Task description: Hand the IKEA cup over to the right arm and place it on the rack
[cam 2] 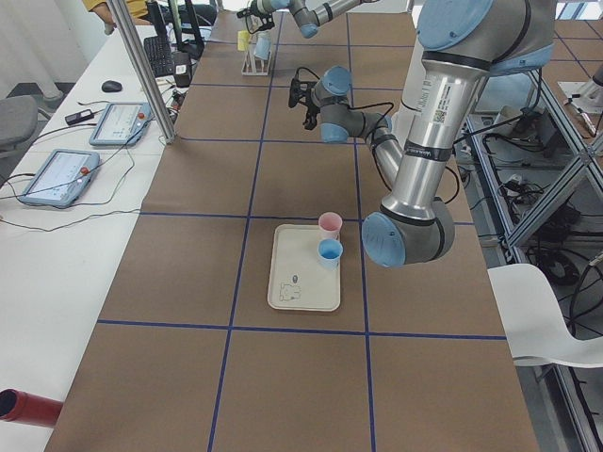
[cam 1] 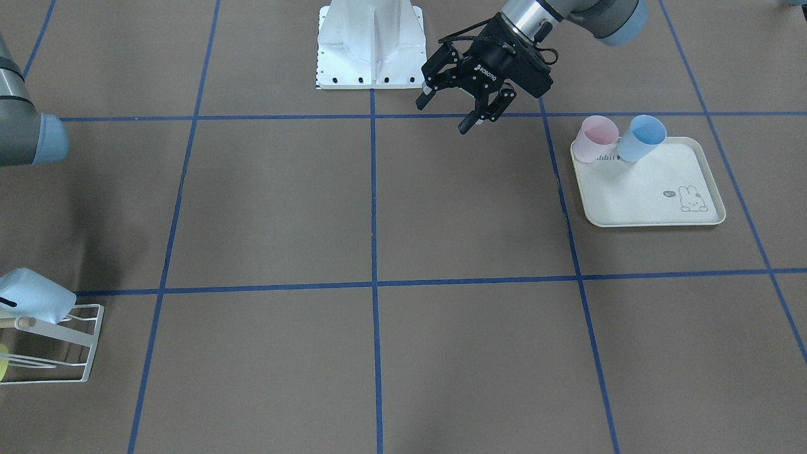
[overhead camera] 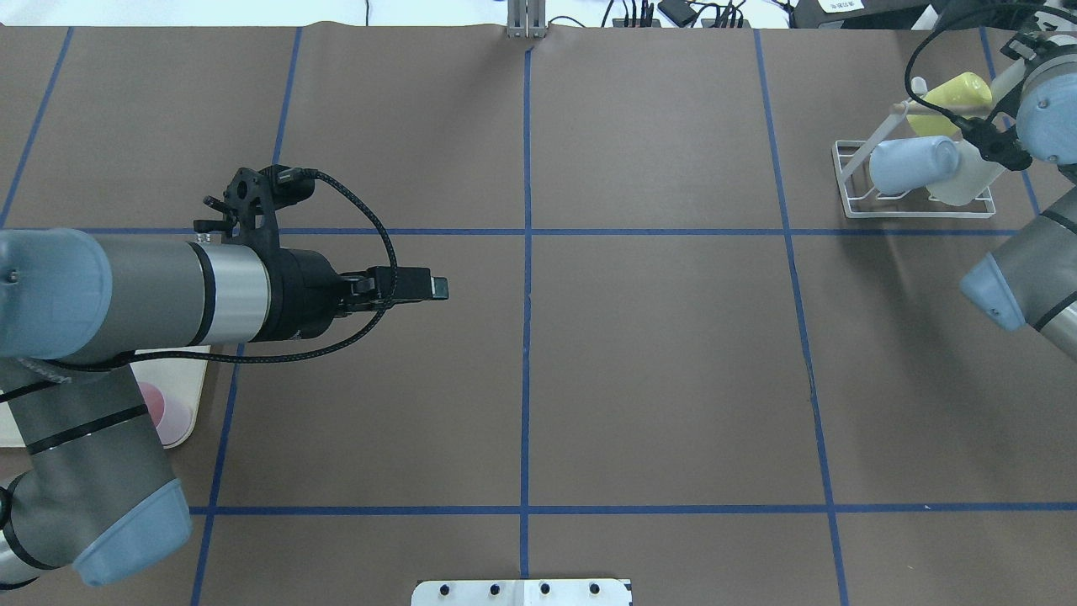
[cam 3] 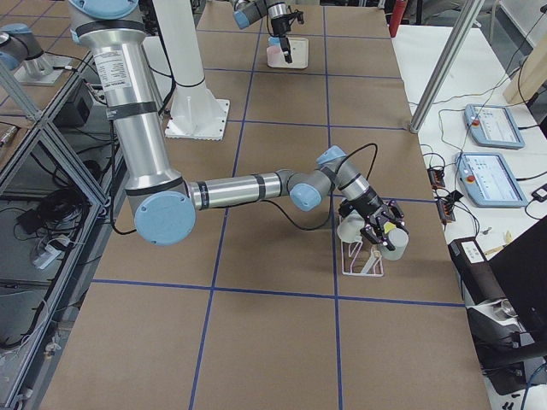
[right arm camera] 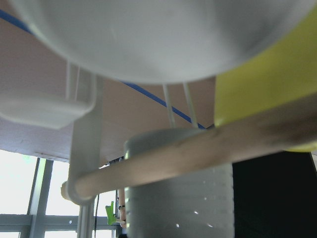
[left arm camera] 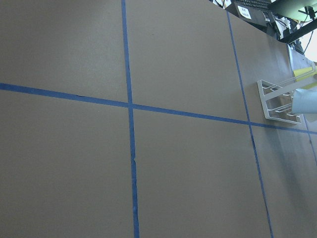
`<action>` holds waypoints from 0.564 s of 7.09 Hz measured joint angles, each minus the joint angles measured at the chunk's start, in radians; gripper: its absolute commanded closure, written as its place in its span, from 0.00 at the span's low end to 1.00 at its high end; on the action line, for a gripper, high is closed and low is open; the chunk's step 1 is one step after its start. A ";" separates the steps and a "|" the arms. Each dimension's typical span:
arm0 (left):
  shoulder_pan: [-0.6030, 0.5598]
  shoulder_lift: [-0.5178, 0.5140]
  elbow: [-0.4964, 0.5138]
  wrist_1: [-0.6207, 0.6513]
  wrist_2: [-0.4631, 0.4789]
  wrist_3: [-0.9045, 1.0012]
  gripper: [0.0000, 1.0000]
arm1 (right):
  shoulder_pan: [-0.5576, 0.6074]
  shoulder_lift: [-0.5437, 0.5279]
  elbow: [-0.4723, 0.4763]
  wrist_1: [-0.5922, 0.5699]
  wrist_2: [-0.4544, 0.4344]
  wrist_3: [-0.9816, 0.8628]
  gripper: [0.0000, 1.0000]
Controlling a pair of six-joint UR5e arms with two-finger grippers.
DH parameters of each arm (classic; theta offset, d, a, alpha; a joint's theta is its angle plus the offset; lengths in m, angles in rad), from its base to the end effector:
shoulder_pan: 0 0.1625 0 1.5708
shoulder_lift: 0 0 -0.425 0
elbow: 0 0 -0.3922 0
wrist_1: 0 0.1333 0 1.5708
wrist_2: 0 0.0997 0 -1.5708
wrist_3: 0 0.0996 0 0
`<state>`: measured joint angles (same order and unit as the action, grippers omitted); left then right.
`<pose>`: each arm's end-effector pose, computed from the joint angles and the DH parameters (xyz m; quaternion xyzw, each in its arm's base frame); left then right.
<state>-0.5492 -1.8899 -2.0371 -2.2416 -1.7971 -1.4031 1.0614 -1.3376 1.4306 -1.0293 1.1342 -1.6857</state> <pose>0.3843 -0.3653 0.2008 0.1530 0.6487 -0.0668 0.7425 -0.1504 -0.6290 0.5532 0.1392 0.3402 -0.7948 0.4829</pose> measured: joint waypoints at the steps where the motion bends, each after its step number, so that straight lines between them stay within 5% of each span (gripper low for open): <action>1: 0.000 0.000 0.000 0.000 0.000 0.000 0.00 | -0.003 0.000 -0.003 0.000 -0.005 0.000 1.00; 4: 0.000 0.000 0.000 -0.001 0.001 -0.001 0.00 | -0.008 0.000 -0.007 0.001 -0.009 0.000 1.00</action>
<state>-0.5492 -1.8899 -2.0371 -2.2423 -1.7966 -1.4036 1.0533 -1.3376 1.4241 -1.0278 1.1250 -1.6859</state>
